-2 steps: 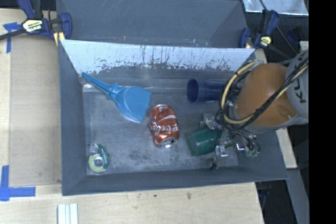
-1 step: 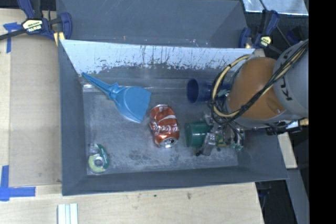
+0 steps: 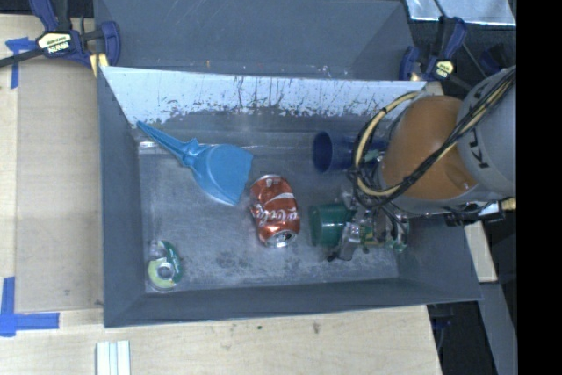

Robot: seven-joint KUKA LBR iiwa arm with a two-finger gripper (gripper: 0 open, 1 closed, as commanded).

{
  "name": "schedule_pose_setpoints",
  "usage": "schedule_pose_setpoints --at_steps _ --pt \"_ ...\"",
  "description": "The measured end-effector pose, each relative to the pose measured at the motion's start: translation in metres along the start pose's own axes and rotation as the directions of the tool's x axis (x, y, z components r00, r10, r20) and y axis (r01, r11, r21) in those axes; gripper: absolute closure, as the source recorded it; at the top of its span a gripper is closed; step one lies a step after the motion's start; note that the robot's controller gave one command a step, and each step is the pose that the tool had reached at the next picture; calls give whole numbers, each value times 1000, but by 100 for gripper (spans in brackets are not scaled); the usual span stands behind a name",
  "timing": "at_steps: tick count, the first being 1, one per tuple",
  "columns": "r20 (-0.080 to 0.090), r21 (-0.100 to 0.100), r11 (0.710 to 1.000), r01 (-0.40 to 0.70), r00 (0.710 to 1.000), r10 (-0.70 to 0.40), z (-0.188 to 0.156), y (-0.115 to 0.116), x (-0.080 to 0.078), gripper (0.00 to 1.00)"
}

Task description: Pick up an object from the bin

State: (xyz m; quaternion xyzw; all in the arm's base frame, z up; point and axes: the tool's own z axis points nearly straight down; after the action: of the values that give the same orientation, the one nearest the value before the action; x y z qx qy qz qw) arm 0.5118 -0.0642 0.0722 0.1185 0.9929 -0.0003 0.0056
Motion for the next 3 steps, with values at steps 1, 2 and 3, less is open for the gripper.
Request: schedule_pose_setpoints --at_steps 1,2,3 --pt "0 0 1000 0 1000 0 -2 0 0 100" --pt "2 0 1000 1 1000 -1 -8 0 0 100" --pt "3 0 1000 1 1000 -1 -12 0 0 100"
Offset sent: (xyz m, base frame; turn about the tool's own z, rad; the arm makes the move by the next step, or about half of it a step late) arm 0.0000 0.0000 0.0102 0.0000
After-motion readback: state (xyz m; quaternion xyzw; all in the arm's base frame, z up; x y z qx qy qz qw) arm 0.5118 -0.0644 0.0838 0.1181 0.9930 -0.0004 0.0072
